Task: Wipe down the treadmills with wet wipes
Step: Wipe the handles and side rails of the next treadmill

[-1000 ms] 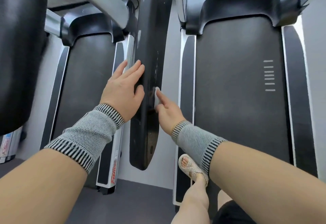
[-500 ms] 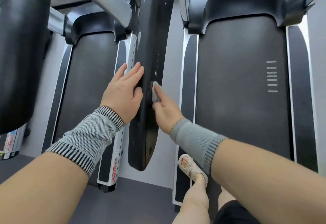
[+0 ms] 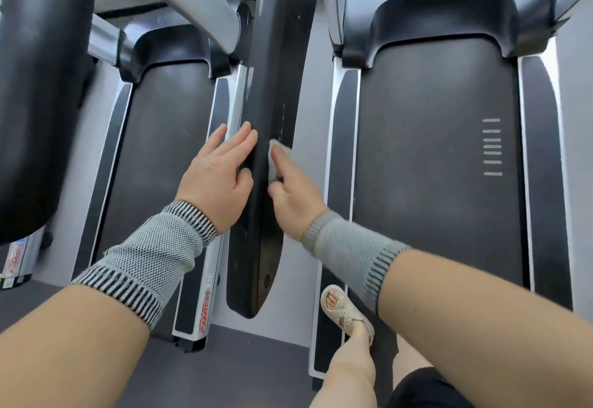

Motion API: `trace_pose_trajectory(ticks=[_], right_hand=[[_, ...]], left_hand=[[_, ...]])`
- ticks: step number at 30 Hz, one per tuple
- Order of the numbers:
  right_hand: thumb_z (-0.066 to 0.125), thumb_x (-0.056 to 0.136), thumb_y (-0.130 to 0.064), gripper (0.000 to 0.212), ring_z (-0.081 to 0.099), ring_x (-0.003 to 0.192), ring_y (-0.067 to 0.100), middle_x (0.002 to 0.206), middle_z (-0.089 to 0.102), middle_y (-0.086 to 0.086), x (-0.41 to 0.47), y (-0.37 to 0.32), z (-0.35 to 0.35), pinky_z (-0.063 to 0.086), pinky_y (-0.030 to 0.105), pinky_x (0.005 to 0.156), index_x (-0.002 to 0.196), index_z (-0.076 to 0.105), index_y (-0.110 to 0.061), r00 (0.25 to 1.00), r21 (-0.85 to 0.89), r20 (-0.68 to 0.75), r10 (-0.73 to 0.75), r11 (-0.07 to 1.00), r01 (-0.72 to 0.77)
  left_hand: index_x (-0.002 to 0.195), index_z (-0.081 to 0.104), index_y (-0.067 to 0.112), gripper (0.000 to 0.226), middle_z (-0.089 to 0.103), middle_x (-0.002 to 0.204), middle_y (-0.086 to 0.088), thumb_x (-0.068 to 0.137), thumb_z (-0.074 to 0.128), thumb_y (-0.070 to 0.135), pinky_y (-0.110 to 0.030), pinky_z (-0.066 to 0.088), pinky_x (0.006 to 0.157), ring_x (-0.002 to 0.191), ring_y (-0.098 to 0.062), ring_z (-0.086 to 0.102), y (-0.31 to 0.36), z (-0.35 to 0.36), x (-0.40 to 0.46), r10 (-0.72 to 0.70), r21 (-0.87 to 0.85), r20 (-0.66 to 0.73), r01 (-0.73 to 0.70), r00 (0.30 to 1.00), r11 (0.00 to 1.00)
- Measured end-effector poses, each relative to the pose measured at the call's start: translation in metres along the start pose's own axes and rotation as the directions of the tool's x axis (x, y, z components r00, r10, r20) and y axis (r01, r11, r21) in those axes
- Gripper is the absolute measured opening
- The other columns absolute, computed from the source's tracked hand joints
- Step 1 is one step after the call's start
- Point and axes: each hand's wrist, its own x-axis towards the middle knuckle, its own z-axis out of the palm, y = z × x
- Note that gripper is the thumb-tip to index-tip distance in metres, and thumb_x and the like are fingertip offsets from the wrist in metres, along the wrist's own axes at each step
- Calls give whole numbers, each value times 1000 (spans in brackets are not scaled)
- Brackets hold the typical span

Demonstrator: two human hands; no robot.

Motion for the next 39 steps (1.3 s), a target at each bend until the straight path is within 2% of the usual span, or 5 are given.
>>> trace_pose_trajectory(ticks=[7,10,21,26,39], right_hand=[[36,100,-11,61,33,135,11,155,23,-9,-23,7,6,22,18,106,151,12,-34,994,-18,110,2,1000,0],[37,99,-13,58,39,133,18,153,29,-5,8,0,-6,30,30,112,151,16,-30,999,-45,31,-17,999,18],[37,99,-10,53,44,127,23,146,38,4,22,-10,-16,33,23,96,148,23,-27,1000,-52,-13,-19,998,19],[37,99,-10,56,45,107,7,129,44,-5,-14,5,-2,37,19,93,147,21,-34,996,-33,91,9,999,-6],[37,100,-13,56,40,134,22,152,31,-3,23,19,-9,35,32,107,149,18,-32,997,-103,29,72,992,-68]], left_hand=[[147,35,24,57,25,151,20,93,47,10,-33,23,116,147,-13,12,0,0,0,-9,-9,-7,9,1000,1000],[147,35,24,57,27,153,17,94,48,10,-31,21,116,147,-13,13,0,0,0,-2,-1,-8,2,1000,1000],[147,35,23,56,28,153,15,94,47,10,-32,21,116,147,-15,13,2,1,0,-12,-12,-8,12,1000,1000],[146,38,23,55,28,151,17,94,47,9,-30,21,114,147,-16,15,1,1,-1,-9,-22,-22,8,1000,1000],[147,35,24,54,28,152,15,96,46,13,-31,20,116,147,-14,12,3,-1,0,-17,-11,-9,17,1000,1000]])
